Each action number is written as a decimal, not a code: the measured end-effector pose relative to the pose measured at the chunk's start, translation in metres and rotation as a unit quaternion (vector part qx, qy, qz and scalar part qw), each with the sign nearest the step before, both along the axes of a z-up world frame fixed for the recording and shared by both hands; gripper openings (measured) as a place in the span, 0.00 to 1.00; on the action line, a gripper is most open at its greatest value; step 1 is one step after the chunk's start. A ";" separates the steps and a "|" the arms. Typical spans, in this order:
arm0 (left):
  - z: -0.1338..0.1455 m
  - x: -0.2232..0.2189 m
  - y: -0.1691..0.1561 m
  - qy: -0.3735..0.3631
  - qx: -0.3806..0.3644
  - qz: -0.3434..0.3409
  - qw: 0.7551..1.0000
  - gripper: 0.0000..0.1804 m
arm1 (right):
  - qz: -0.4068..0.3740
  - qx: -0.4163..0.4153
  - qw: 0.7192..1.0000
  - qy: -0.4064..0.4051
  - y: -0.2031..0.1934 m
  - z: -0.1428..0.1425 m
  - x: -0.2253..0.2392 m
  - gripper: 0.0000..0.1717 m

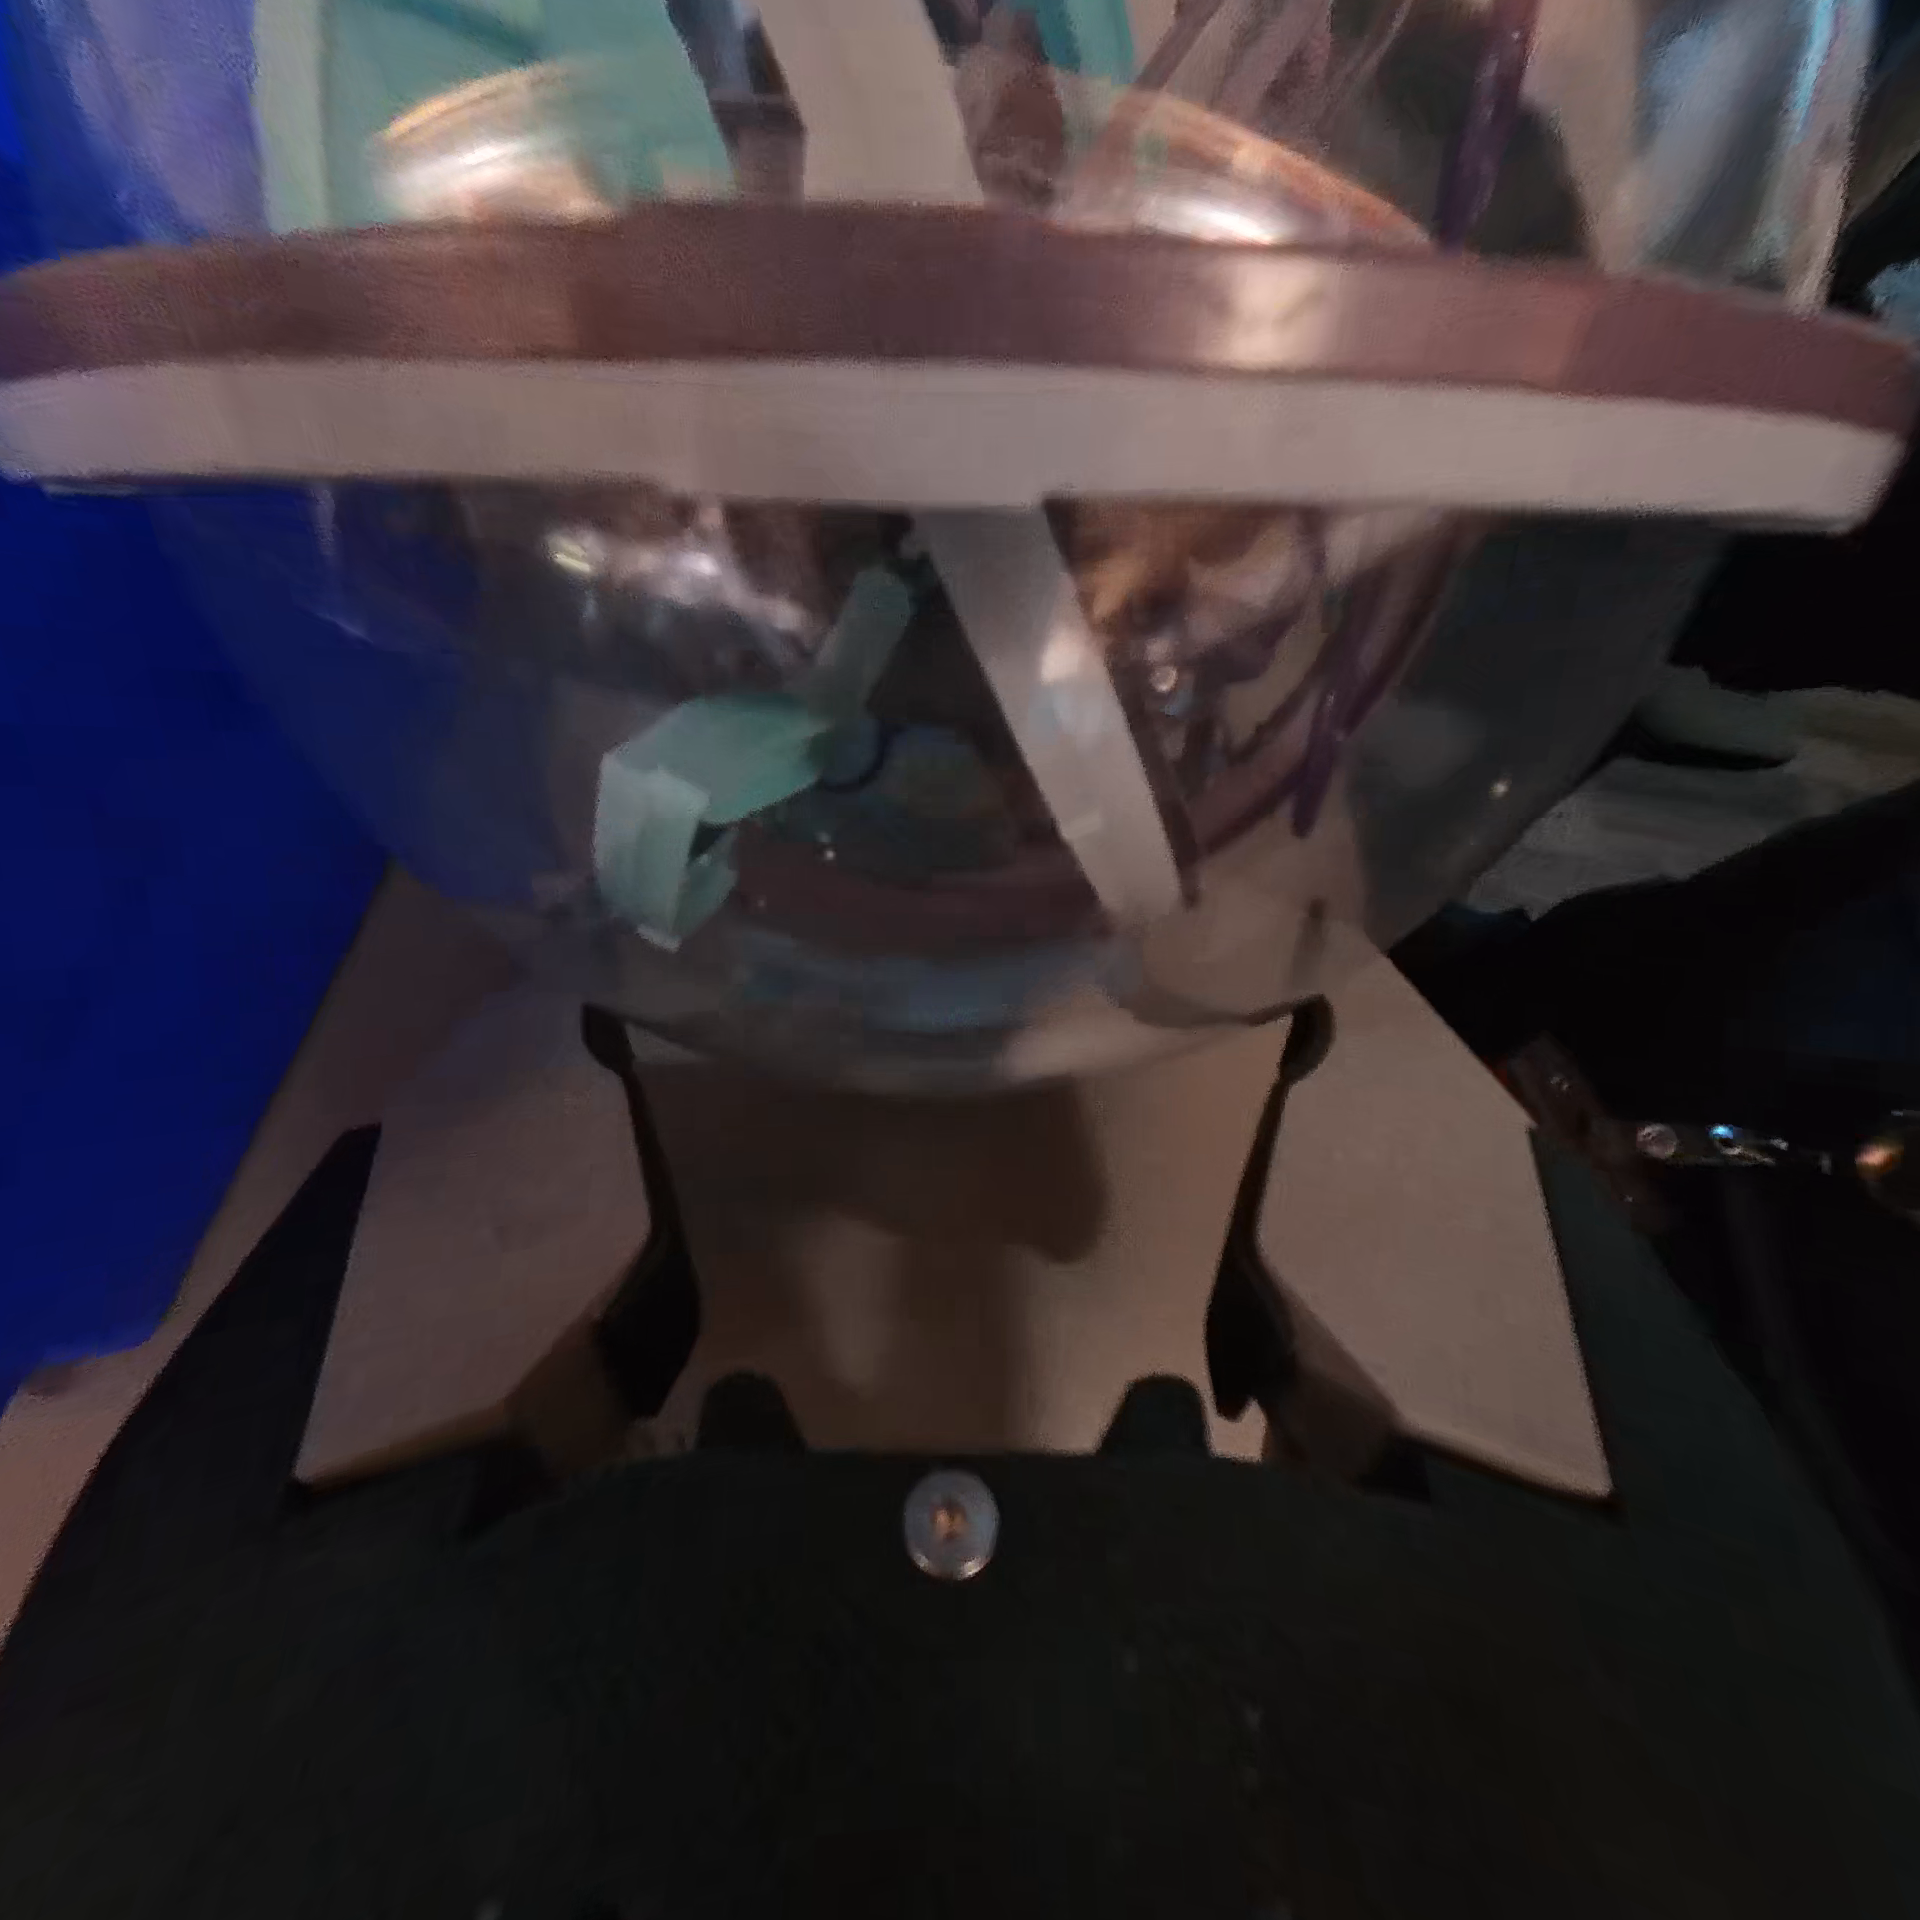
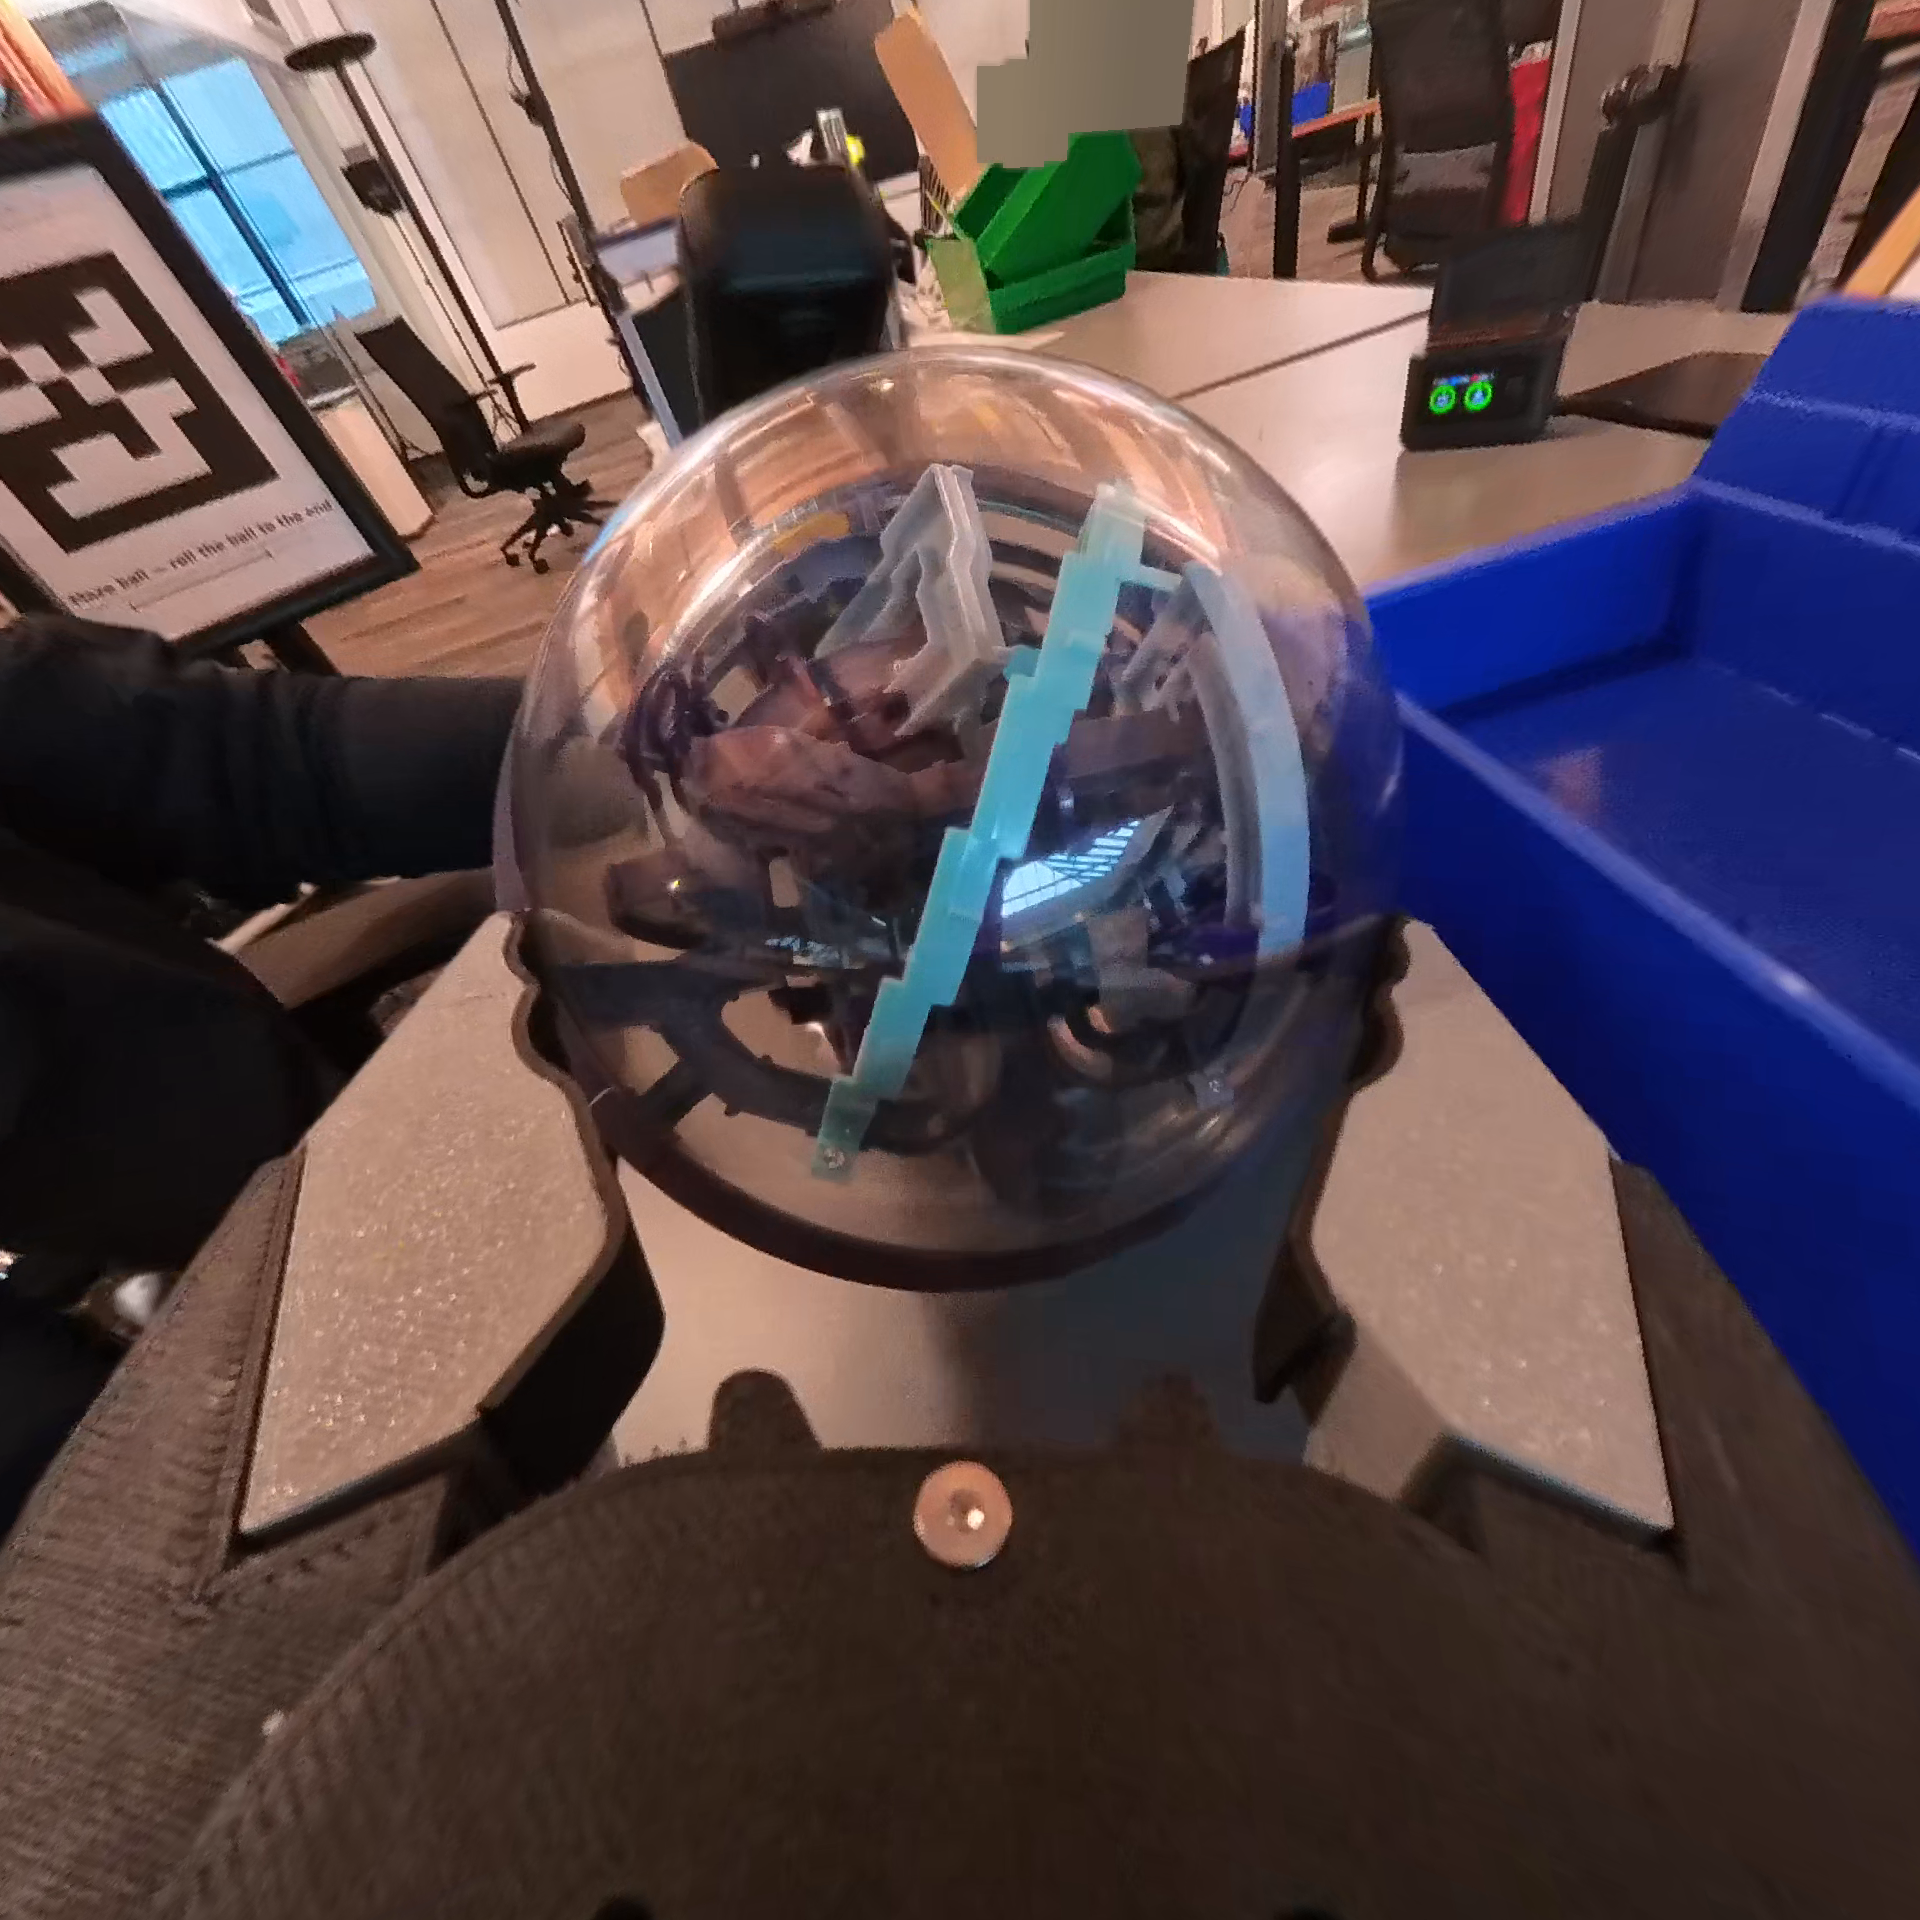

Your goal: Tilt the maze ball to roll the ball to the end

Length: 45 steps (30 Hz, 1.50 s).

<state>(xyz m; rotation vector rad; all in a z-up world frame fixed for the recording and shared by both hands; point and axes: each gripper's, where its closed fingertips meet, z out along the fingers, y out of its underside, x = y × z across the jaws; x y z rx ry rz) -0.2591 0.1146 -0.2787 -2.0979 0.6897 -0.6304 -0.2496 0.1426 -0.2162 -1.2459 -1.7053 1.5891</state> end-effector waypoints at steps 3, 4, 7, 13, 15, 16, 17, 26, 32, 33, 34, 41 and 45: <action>0.030 0.002 -0.002 -0.013 0.023 0.011 1.000 0.71 | 0.009 -0.008 1.000 0.011 -0.004 0.029 0.000 0.86; 0.047 0.003 -0.002 -0.021 0.039 0.019 0.999 0.72 | 0.009 -0.017 0.999 0.026 -0.005 0.045 0.000 0.86; 0.120 0.001 -0.004 -0.079 0.112 0.053 0.989 0.72 | 0.006 -0.081 0.994 0.078 -0.008 0.100 0.003 0.86; 0.205 0.012 -0.031 -0.025 0.181 0.062 0.981 0.72 | 0.025 -0.084 0.982 0.170 -0.037 0.177 0.020 0.86; 0.220 0.018 -0.040 0.006 0.186 0.063 0.981 0.72 | 0.031 -0.068 0.978 0.193 -0.048 0.195 0.027 0.86; 0.225 0.021 -0.045 0.021 0.186 0.065 0.980 0.72 | 0.035 -0.062 0.977 0.202 -0.052 0.203 0.031 0.86; 0.231 0.025 -0.049 0.034 0.185 0.066 0.980 0.72 | 0.038 -0.057 0.975 0.210 -0.057 0.210 0.035 0.86; 0.266 0.044 -0.061 0.172 0.200 0.103 0.959 0.73 | 0.055 -0.011 0.962 0.269 -0.078 0.263 0.064 0.86; 0.277 0.041 -0.055 0.197 0.259 0.132 0.936 0.71 | 0.050 0.032 0.962 0.266 -0.086 0.283 0.065 0.86; 0.279 0.042 -0.055 0.193 0.266 0.132 0.935 0.71 | 0.051 0.038 0.962 0.264 -0.087 0.284 0.065 0.86; 0.280 0.042 -0.055 0.193 0.273 0.133 0.933 0.71 | 0.052 0.043 0.962 0.263 -0.088 0.285 0.066 0.86; 0.301 0.053 -0.061 0.202 0.322 0.144 0.914 0.71 | 0.089 0.015 0.960 0.267 -0.089 0.292 0.078 0.86; 0.311 0.061 -0.068 0.192 0.340 0.149 0.909 0.71 | 0.120 -0.031 0.956 0.265 -0.089 0.292 0.083 0.86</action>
